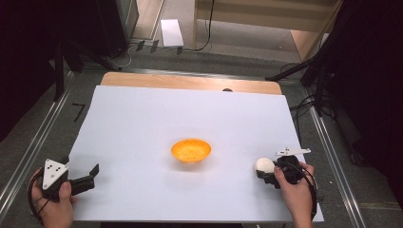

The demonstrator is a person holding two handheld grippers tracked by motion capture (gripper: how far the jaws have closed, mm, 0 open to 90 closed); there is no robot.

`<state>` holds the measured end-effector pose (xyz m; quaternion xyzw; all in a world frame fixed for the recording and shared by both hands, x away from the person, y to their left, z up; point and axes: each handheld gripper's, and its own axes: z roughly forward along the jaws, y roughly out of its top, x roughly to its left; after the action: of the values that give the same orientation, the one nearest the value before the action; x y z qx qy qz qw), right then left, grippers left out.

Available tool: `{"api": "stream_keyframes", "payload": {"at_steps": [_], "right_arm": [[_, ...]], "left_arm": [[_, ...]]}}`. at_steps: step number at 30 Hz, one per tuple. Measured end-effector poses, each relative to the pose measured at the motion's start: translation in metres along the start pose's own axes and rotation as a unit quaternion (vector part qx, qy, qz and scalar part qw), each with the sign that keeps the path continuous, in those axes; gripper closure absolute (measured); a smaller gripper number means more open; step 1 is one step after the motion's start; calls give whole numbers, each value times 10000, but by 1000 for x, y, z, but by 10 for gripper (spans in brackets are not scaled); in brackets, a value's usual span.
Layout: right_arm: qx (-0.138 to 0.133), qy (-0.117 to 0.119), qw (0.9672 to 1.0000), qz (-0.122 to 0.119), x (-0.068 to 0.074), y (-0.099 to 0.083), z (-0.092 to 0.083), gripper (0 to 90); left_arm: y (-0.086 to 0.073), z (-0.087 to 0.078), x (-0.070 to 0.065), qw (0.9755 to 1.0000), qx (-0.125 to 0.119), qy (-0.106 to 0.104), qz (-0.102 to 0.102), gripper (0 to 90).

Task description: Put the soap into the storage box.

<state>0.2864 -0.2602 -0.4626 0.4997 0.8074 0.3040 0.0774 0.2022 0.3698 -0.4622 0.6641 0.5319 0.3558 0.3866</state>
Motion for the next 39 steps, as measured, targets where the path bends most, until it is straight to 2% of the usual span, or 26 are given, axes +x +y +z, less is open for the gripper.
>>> {"api": "stream_keyframes", "payload": {"at_steps": [13,15,17,19,23,26,39], "right_arm": [[100,23,9999,93,-1,4,8,236],[100,-17,9999,107,-1,5,7,238],[122,-200,9997,52,2,6,6,239],[135,-222,9997,40,3,7,5,240],[104,-123,9999,61,3,9,2,240],[94,-69,9999,63,3,11,1,241],[-83,173,9998,29,10,25,-8,246]], "left_arm": [[1,2,-2,9999,97,-47,74,0],[1,2,-2,9999,95,-54,79,0],[1,2,-1,9999,76,-64,81,0],[1,1,-1,9999,75,-68,55,0],[1,2,-1,9999,85,-70,53,0],[1,1,-2,9999,72,18,78,0],[0,0,-2,10000,10,1,57,0]]}}
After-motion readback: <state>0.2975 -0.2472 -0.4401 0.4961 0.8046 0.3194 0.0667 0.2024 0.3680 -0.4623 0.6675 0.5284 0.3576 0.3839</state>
